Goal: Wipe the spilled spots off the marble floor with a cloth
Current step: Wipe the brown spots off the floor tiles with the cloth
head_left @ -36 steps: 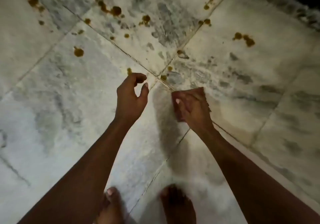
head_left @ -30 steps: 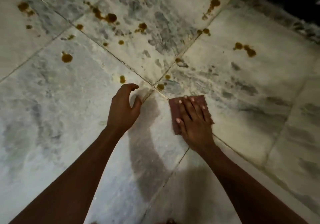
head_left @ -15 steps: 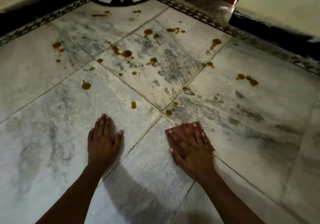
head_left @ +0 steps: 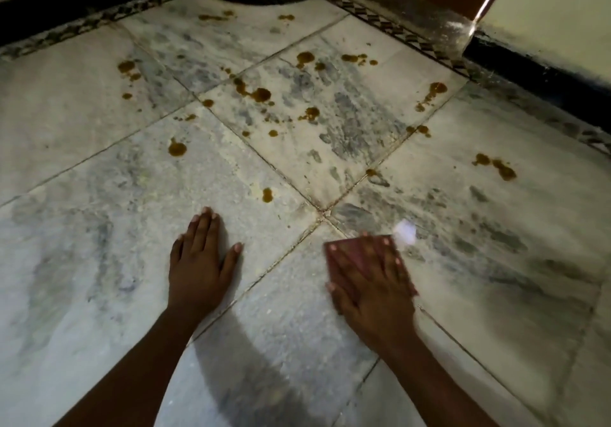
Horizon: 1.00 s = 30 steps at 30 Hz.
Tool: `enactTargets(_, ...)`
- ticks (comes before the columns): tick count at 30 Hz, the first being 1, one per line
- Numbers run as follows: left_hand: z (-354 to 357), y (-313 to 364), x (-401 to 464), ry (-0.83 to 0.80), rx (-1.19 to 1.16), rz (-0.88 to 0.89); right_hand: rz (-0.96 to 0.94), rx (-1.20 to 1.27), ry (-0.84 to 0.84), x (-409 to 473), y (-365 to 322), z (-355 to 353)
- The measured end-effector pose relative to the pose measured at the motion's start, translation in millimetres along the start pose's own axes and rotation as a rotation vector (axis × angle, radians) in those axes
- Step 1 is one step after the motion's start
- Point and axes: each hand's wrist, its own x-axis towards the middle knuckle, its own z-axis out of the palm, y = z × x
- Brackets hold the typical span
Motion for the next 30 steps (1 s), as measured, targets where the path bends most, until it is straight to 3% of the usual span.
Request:
enactTargets(4, 3, -1, -2, 0.016, 0.011, 0.004, 0.321, -0.051, 0.076, 44, 16, 7)
enactTargets(6, 4, 1, -4, 0.026, 0.010, 0.005, 0.395, 0.010, 0.118, 86, 2, 15)
enactTargets(9, 3, 2, -4, 0.032, 0.002, -0.005, 0.166, 0.028, 0.070, 107, -41, 21)
enactTargets(13, -6, 0, 4, 0.040, -0.017, 0.088, -0.113, 0.045, 0.113, 37, -60, 11)
enactTargets(16, -10, -8, 31, 0.070, -0.029, 0.124, -0.013, 0.033, 0.022, 9, -18, 7)
enactTargets(21, -13, -30, 85, 0.180, -0.015, 0.031, 0.249, 0.002, 0.149, 99, -4, 15)
enactTargets(24, -17, -35, 104, 0.276, 0.009, -0.049, 0.058, 0.030, 0.162, 135, -41, 24)
enactTargets(27, -19, -47, 109, 0.314, 0.004, -0.147, -0.203, 0.047, 0.131, 108, -71, 23)
enactTargets(30, -22, -79, 104, 0.286, 0.027, -0.207, -0.226, 0.062, 0.047, 73, -80, 16)
